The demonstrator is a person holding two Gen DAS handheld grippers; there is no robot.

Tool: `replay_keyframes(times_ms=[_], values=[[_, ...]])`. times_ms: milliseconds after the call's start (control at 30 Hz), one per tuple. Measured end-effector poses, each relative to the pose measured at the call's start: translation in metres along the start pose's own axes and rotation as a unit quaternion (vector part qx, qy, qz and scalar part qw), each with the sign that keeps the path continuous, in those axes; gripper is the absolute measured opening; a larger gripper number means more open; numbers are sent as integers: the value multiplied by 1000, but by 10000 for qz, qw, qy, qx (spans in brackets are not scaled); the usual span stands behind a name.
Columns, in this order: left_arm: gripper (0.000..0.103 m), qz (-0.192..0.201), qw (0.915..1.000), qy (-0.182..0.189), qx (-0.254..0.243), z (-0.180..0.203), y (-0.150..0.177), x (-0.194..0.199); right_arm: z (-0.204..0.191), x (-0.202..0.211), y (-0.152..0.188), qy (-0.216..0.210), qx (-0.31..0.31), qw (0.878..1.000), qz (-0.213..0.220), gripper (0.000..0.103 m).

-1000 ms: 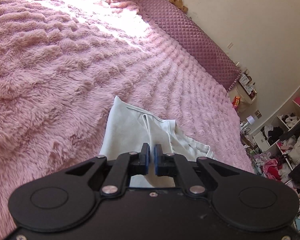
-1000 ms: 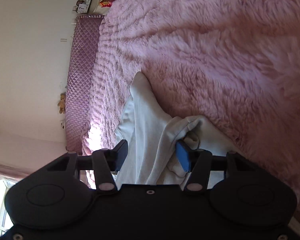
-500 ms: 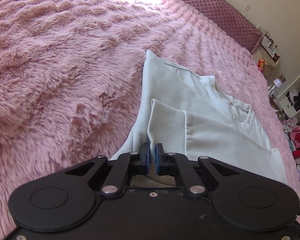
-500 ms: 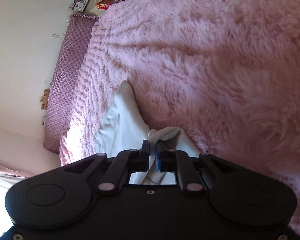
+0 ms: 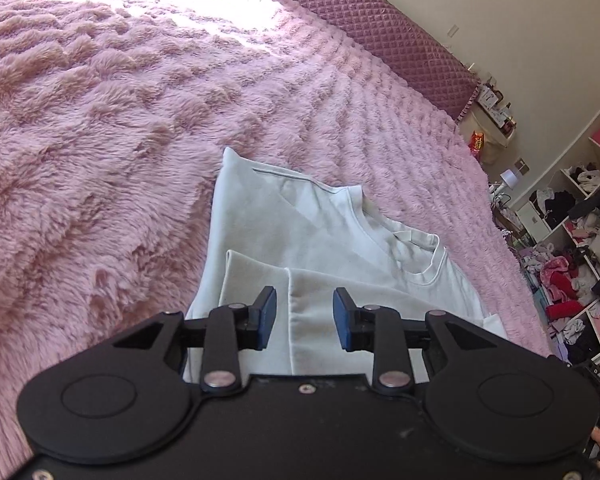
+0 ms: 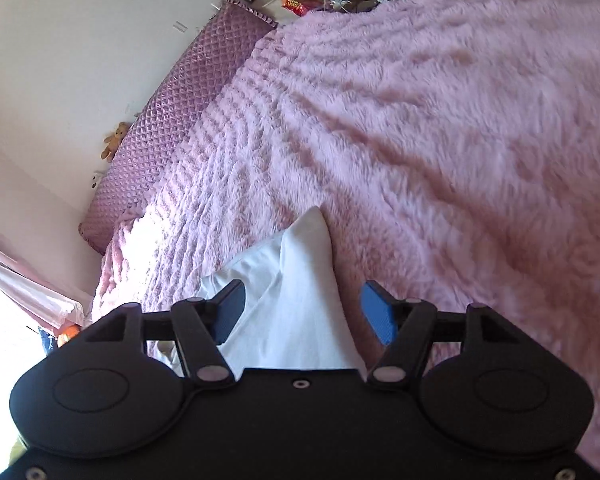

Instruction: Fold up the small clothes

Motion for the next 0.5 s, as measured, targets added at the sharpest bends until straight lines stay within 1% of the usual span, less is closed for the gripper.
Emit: replay_keyframes(times_ms=[33, 67, 100, 133, 167, 200, 233, 267, 300, 333, 367, 400, 433, 467, 500], values=[[29, -62, 10000, -51, -33, 1, 1, -9, -1, -17, -6, 58, 107, 9999, -84, 65], [29, -129, 9999, -93, -42, 1, 2, -17, -1, -33, -11, 140, 154, 9997, -159, 58], [29, -221, 9997, -119, -50, 1, 4, -25, 1, -48, -13, 176, 115, 9995, -246, 58], [29, -267, 9995, -166, -58, 0, 5, -31, 2, -62, -15, 109, 77, 9992, -389, 58], [29, -314, 9992, -246, -78, -2, 7, -38, 4, -73, -16, 84, 29, 9989, -455, 56], [29, -366, 9990, -251, -102, -5, 8, -44, 6, -83, -17, 110, -20, 9987, -493, 56], [30, -351, 9991, -234, -106, -7, 9, -48, 6, -91, -17, 153, 6, 9986, -513, 46], [31, -336, 9992, -211, -109, -8, 10, -49, 4, -97, -17, 186, 98, 9987, -468, 14], [32, -346, 9991, -186, -134, -9, 10, -50, 2, -100, -20, 172, 244, 9986, -430, 5], [33, -353, 9991, -174, -156, -10, 11, -51, -4, -98, -22, 234, 535, 9981, -201, 5], [33, -351, 9991, -161, -173, -11, 11, -52, -6, -98, -24, 382, 638, 9972, -75, 5], [33, -356, 9990, -151, -210, -12, 11, -52, -4, -100, -26, 567, 563, 9968, -96, 5], [34, -361, 9990, -154, -223, -11, 11, -52, 0, -102, -26, 639, 437, 9967, -246, 6], [34, -365, 9990, -150, -212, -11, 11, -52, 3, -100, -26, 621, 380, 9968, -326, 6], [34, -374, 9990, -143, -188, -11, 10, -51, 3, -88, -26, 586, 450, 9969, -255, 7]])
Point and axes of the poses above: each gripper's, at about its wrist camera, not at the fingertips, and x roughly against the way its jaws point, z to its right, y to its underside, the point moved 1 cm from there along -x, roughly the way its jaws point, and after that the axes turned 3 degrees about x, right-handed, at the moved point
